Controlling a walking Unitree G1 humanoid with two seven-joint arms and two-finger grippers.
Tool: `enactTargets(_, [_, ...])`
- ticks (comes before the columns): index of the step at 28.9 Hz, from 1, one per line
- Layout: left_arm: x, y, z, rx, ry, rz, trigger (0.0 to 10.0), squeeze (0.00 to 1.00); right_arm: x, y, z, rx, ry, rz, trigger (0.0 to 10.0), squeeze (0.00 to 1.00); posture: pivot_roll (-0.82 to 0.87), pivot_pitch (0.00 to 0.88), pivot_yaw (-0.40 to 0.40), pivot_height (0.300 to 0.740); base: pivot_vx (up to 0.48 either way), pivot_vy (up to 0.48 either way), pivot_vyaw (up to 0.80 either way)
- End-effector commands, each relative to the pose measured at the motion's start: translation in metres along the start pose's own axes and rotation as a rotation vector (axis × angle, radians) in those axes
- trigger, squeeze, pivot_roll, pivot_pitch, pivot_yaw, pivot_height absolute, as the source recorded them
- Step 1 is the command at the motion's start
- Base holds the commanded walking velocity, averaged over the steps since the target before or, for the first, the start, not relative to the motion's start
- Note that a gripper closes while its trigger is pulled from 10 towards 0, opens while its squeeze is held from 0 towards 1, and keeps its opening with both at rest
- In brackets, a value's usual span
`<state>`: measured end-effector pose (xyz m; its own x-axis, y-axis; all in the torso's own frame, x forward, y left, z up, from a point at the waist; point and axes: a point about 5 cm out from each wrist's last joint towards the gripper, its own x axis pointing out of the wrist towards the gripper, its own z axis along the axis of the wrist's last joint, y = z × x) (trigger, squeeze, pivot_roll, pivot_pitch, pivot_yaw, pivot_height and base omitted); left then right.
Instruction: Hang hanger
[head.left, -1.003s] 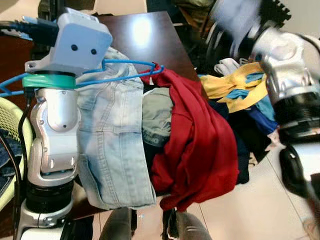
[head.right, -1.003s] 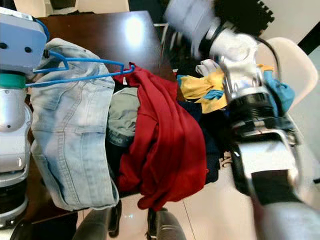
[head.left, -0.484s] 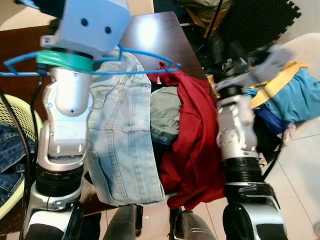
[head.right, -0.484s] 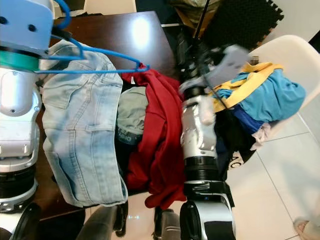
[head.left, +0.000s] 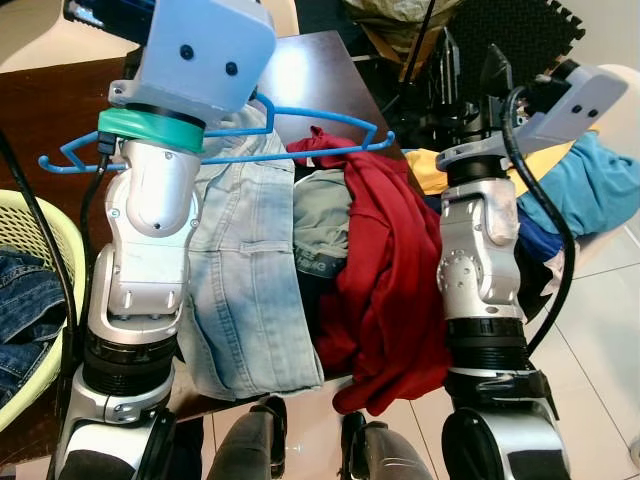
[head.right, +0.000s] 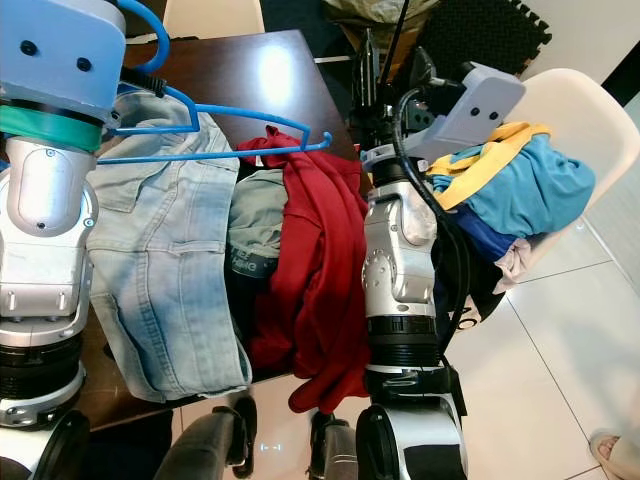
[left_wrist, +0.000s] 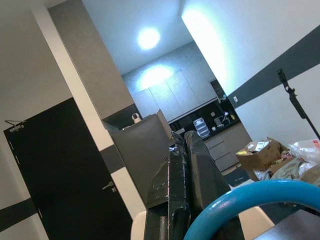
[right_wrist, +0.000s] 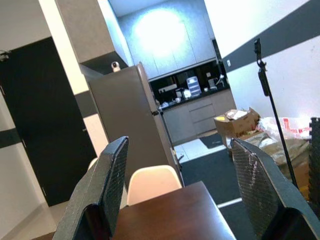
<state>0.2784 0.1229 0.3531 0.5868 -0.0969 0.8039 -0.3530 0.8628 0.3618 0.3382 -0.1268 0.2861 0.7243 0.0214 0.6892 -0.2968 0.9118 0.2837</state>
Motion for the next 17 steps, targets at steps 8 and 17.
enactTargets(8, [-0.002, -0.003, -0.002, 0.005, 0.005, -0.016, 10.0, 0.00, -0.007, 0.009, 0.003, -0.001, 0.016, 0.013, 10.0, 0.00, 0.10, 0.107, 0.057, 0.733, -0.367, 0.000, 0.00])
enactTargets(17, [-0.001, 0.002, -0.004, 0.010, 0.005, -0.015, 10.0, 0.00, -0.008, 0.017, 0.003, 0.008, 0.015, 0.022, 10.0, 0.00, 0.10, 0.108, 0.059, 0.733, -0.424, 0.000, 0.00])
